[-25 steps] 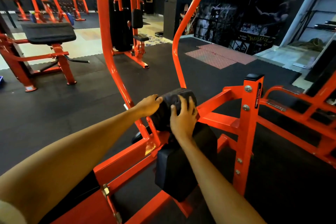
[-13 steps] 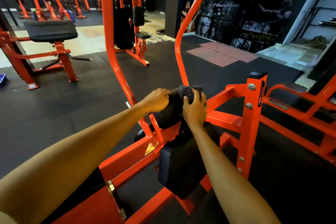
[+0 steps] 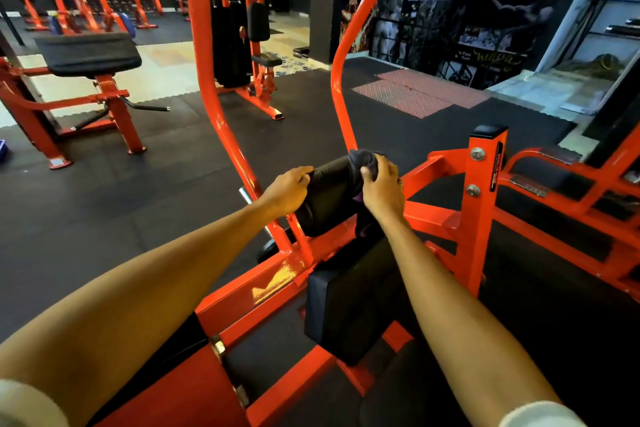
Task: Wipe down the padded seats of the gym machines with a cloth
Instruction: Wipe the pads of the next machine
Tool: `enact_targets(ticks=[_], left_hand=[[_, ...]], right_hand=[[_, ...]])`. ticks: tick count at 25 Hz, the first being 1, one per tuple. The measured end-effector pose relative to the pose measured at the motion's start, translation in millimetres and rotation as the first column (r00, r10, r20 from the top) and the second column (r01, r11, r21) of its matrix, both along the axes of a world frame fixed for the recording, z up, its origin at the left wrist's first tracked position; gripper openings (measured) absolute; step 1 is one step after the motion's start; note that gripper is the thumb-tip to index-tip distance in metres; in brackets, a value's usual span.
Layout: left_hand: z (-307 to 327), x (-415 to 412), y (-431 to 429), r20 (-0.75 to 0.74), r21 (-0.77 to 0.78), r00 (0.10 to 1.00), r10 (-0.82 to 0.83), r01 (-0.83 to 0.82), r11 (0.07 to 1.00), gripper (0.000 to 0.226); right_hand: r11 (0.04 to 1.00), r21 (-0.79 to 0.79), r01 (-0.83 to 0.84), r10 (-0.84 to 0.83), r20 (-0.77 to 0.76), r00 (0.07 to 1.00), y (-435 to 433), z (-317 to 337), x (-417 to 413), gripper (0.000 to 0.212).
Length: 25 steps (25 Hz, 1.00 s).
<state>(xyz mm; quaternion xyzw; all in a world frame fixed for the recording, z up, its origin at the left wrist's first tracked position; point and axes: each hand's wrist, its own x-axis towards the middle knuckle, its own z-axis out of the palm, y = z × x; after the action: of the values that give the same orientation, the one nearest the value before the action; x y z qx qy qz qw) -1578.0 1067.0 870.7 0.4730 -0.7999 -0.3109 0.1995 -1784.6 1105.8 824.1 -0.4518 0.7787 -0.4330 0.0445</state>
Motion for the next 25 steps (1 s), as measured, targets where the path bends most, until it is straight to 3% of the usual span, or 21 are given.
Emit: enact_targets(ticks=[1,3,6,8,11,14,16,17,19,22,25], left_hand=[[0,0,-3,0.003,-0.001,1.0,-0.003,0.003,1.0,0.043],[-1,-1,-9,0.014,0.019,1.0,0.008,-0.008,1.0,0.042],[-6,-1,-15,-0.013,0.117,0.999,0.046,-0.044,0.992,0.041],[-7,-4,-17,-0.023,0.14,0.998,0.057,-0.054,0.989,0.038],[0,-11,-11,0.074,0.041,0.997,0.007,-0.01,0.999,0.031],[8,-17,1,0.176,-0.05,0.982,-0.062,0.072,0.996,0.045],[8,-16,1,0.165,-0.077,0.983,-0.082,0.096,0.992,0.045],[7,-14,-1,0.146,-0.087,0.986,-0.076,0.09,0.992,0.042],[4,-10,-8,0.088,-0.064,0.996,-0.034,0.039,0.997,0.036],[-4,-5,-14,0.016,0.022,1.0,-0.001,0.001,1.0,0.033],[-7,-5,-13,-0.012,0.031,1.0,-0.004,0.005,1.0,0.033]], right_hand=[[0.999,0.011,0.036,-0.036,0.028,0.999,1,2,9,0.044],[0.996,-0.048,0.078,-0.082,-0.087,0.993,15,-3,46,0.044],[0.989,-0.102,-0.105,0.076,-0.257,0.963,54,-24,102,0.047],[0.968,-0.093,-0.235,0.196,-0.309,0.931,61,-31,91,0.046],[0.982,-0.068,-0.179,0.138,-0.395,0.908,38,-31,45,0.049],[0.995,-0.09,-0.051,0.04,-0.122,0.992,12,-19,13,0.045],[0.996,-0.053,0.066,-0.062,0.088,0.994,6,-10,20,0.045],[0.994,-0.031,0.105,-0.101,0.101,0.99,9,-9,33,0.046],[0.995,-0.058,0.086,-0.088,-0.023,0.996,27,-11,70,0.048],[0.988,-0.084,-0.131,0.117,-0.153,0.981,62,-27,103,0.048],[0.983,-0.036,-0.179,0.158,-0.324,0.933,57,-31,71,0.045]])
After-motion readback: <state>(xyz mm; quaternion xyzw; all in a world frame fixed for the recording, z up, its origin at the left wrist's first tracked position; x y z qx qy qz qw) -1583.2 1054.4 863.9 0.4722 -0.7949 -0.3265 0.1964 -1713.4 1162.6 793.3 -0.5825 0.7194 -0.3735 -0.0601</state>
